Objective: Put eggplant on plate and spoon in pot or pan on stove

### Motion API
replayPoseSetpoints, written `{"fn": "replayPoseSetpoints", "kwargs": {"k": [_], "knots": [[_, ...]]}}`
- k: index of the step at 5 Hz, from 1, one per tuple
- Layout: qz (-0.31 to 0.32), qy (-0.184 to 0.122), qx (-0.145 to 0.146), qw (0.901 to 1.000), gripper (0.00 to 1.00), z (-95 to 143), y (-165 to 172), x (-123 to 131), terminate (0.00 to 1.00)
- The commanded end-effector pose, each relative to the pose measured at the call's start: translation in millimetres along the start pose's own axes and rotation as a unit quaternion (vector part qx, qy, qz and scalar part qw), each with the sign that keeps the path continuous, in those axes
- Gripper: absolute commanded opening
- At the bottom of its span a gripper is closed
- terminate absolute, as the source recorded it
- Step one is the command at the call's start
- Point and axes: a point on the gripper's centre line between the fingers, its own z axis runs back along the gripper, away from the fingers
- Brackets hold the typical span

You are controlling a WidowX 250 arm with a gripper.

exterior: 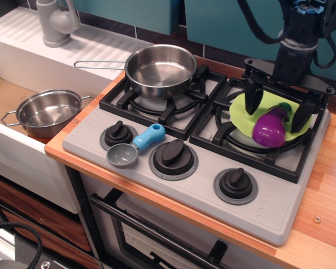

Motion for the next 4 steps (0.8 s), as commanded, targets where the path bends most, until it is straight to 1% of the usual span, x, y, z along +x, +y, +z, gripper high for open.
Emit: {"fn": "replayPoseSetpoints", "kwargs": {"k": [1,2,4], "knots": [[-0.009,-0.005,-0.003,0.9999,1.0,67.8,6.0,8.0,0.0],[-0.034,0.013,0.015,0.9992,1.0,89.7,22.3,3.8,0.0],[-0.034,0.013,0.015,0.9992,1.0,89.7,22.3,3.8,0.0]]}}
